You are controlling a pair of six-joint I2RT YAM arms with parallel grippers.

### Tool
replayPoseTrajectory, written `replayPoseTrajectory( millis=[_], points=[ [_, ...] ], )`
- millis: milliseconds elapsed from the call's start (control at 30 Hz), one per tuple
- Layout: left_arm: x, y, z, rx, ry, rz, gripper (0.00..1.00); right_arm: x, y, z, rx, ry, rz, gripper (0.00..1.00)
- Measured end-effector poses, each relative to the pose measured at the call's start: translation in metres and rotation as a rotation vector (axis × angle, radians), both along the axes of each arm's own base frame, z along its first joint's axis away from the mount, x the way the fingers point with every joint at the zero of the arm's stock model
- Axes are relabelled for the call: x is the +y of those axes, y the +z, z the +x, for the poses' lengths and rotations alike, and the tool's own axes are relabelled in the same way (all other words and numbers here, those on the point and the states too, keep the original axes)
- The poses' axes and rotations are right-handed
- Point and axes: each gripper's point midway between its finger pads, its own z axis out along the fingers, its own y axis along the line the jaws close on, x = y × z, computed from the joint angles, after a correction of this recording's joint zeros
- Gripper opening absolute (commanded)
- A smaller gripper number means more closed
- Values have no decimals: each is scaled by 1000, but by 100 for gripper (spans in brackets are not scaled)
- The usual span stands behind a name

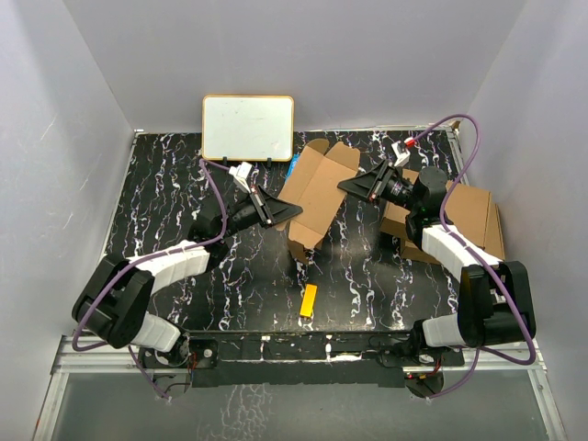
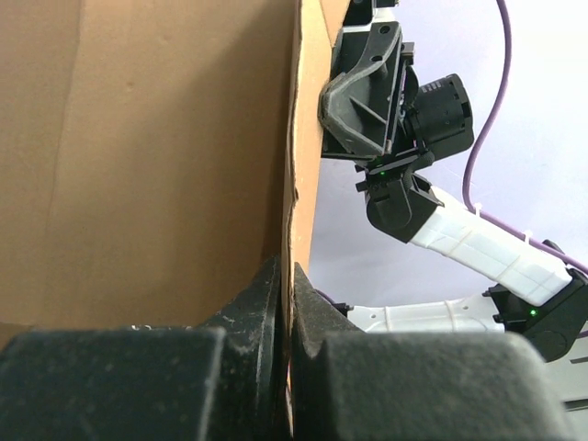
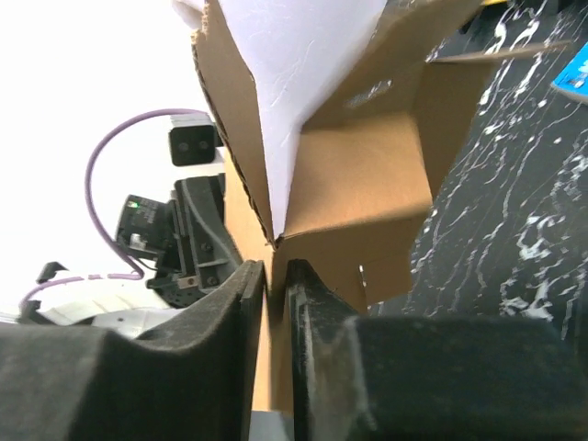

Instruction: Fold the paper box

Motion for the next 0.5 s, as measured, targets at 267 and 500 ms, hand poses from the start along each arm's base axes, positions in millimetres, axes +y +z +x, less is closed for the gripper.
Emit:
replayPoseTrajectory(
  millis=[267, 500],
  points=[
    [39, 22, 8, -71, 38, 51, 0, -2, -20, -4, -145, 40, -147, 77],
    [76, 70, 12, -187, 48, 152, 0, -10, -28, -28, -407, 188, -319, 83]
  ],
)
